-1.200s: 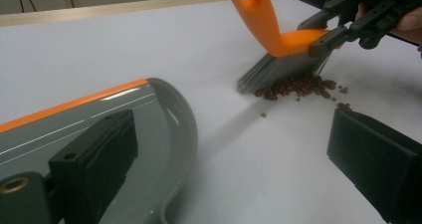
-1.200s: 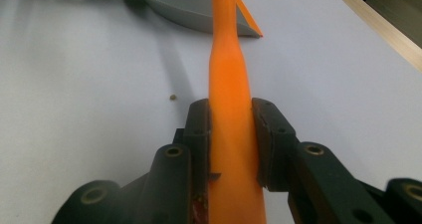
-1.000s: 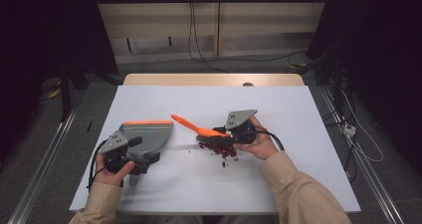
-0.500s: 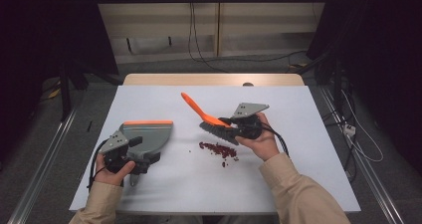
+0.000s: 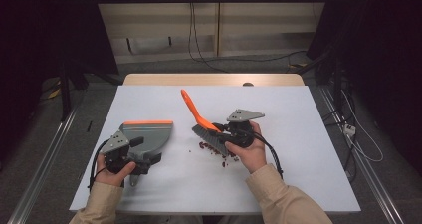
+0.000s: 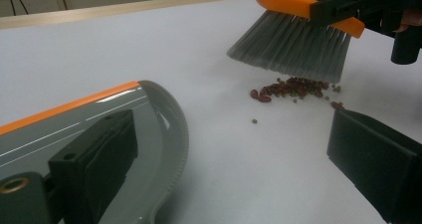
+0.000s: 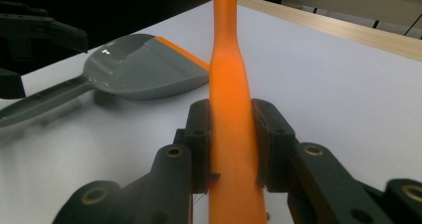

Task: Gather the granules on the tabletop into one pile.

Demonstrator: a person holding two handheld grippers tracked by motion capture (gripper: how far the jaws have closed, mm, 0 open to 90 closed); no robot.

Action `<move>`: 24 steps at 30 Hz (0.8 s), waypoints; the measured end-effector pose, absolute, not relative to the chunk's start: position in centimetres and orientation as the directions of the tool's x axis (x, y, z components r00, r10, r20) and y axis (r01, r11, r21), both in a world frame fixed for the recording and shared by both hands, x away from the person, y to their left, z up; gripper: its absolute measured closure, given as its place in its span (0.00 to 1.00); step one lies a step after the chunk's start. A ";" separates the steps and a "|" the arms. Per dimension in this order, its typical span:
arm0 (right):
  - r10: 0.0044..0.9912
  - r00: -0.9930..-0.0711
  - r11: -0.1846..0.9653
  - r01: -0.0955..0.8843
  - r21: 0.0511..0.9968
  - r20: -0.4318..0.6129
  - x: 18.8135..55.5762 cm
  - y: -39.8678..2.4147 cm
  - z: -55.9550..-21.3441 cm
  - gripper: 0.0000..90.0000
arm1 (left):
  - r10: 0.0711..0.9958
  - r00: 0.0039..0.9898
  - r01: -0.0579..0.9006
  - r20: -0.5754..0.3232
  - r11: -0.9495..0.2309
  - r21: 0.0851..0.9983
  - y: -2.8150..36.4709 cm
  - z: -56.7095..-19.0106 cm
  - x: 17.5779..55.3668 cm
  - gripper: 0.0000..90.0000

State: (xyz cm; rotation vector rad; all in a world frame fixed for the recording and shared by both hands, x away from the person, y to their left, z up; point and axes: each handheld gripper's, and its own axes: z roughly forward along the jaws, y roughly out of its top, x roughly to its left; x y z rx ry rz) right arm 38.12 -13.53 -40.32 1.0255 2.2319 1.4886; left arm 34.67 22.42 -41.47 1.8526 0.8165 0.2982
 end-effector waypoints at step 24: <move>0.676 -0.689 0.158 0.482 0.862 0.262 37.8 -8.3 -41.6 0.80 | 0.658 0.734 0.398 -0.167 -0.218 0.891 22.5 -41.4 34.6 0.06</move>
